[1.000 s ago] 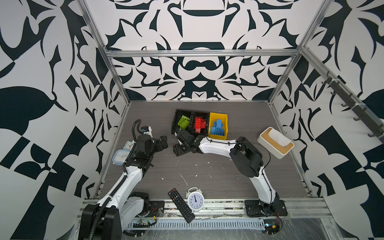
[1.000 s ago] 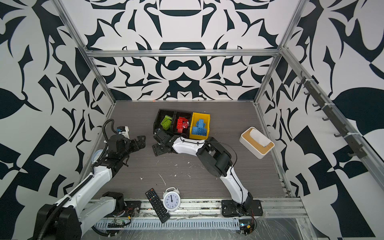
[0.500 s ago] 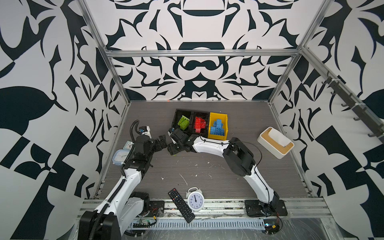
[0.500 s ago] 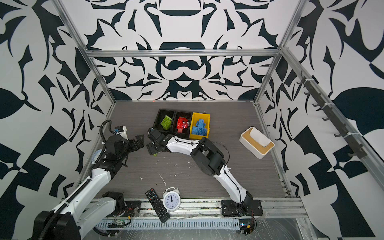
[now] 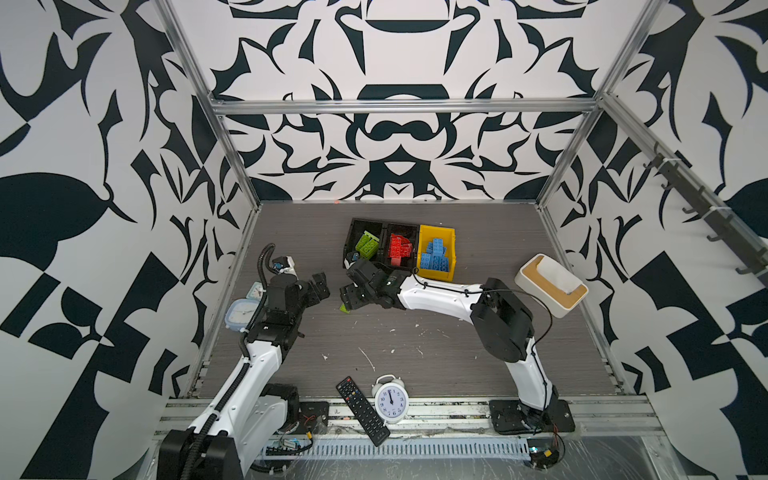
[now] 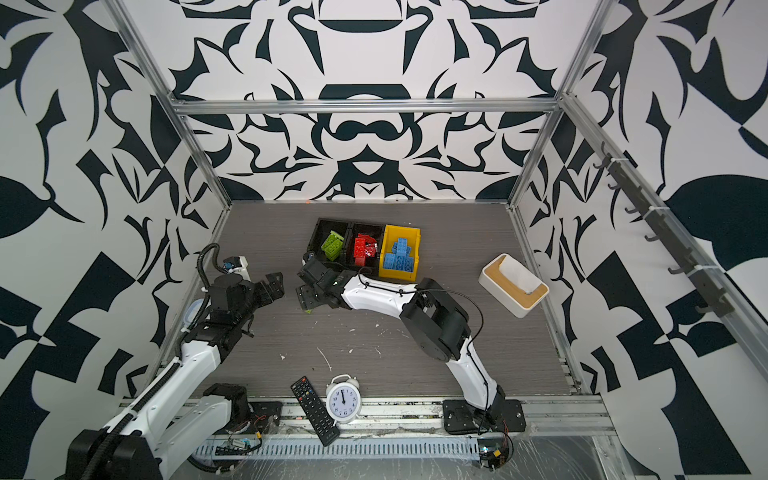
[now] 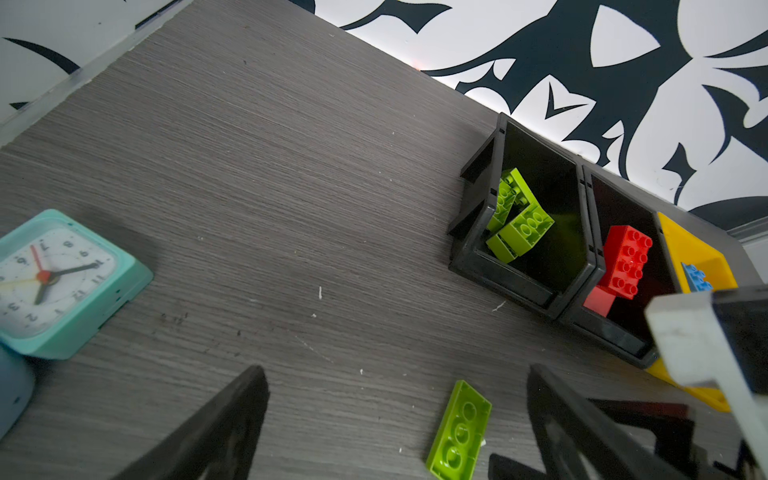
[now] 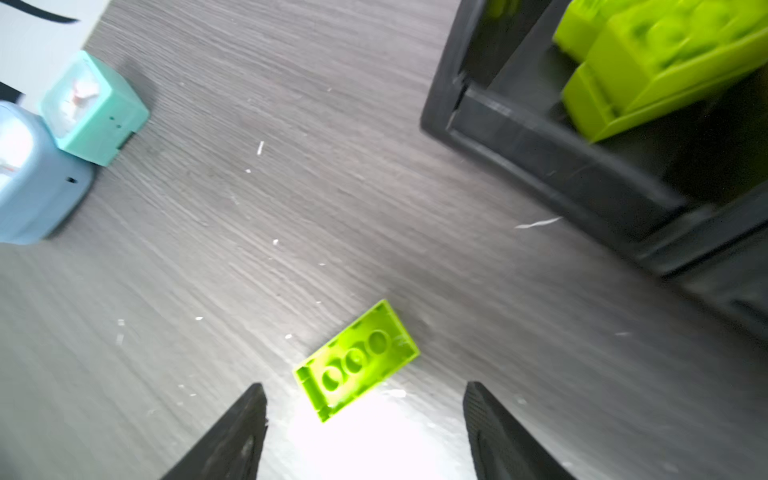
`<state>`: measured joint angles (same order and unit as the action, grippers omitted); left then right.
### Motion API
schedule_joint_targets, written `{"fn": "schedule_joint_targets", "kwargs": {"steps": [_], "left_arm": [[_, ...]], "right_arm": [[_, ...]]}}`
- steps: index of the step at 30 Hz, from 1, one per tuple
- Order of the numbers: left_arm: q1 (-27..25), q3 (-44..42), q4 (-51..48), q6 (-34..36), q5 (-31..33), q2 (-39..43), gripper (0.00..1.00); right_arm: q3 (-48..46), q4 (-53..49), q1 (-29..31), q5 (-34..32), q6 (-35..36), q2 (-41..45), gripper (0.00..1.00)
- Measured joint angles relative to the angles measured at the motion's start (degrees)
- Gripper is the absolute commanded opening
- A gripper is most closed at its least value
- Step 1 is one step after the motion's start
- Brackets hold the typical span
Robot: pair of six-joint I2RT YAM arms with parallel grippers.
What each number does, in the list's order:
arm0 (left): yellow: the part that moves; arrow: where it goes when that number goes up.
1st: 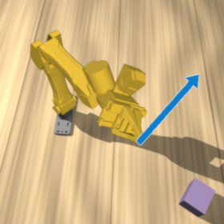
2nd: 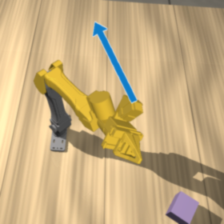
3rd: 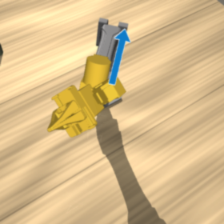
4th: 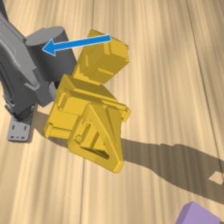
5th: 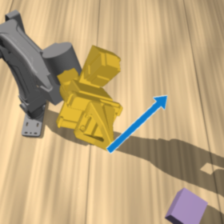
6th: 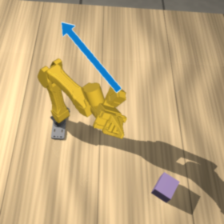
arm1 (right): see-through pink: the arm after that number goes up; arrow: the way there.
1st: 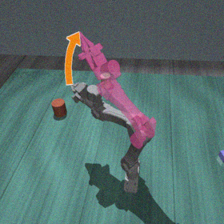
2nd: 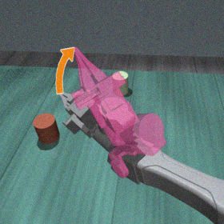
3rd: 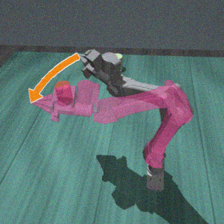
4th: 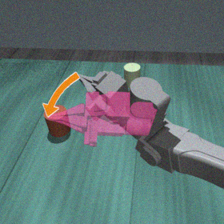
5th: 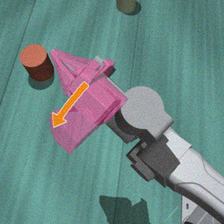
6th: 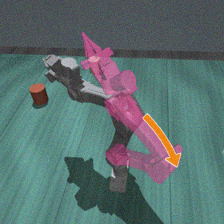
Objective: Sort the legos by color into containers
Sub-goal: 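Carry the green brick over the green bin with the right gripper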
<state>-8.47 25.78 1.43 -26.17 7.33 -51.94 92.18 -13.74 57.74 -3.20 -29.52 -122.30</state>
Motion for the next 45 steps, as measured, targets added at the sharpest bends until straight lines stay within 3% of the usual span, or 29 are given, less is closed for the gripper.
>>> {"fn": "schedule_joint_targets", "kwargs": {"steps": [7, 15, 18, 20, 26, 36, 45], "left_arm": [[0.5, 0.0, -0.4, -0.2, 0.4, 0.0, 1.0], [0.8, 0.0, -0.4, -0.5, 0.4, 0.6, 1.0], [1.1, 0.0, -0.4, -0.7, 0.5, 1.0, 1.0], [1.2, 0.0, -0.4, -0.9, 0.5, 1.2, 1.0], [1.5, -0.1, -0.4, -1.0, 0.6, 1.8, 1.0], [1.6, -0.1, -0.4, -1.0, 0.6, 2.0, 1.0], [1.7, -1.1, -0.3, -0.6, 0.5, 4.0, 1.0]], "right_arm": [[0.2, 1.8, 1.3, 2.1, -1.9, -5.0, 0.74], [7.8, 0.5, 1.7, 0.8, 0.2, -9.9, 0.67], [12.0, -1.2, 1.9, -1.4, 2.2, -12.6, 0.57], [14.7, -2.6, 2.0, -3.2, 3.9, -14.2, 0.44], [18.2, -6.2, 2.1, -8.7, 7.6, -16.1, 0.25], [16.9, -5.7, 1.3, -12.3, 11.8, -14.9, 0.19], [20.5, -2.1, -5.2, -14.2, 15.8, -12.1, 0.21]]}}
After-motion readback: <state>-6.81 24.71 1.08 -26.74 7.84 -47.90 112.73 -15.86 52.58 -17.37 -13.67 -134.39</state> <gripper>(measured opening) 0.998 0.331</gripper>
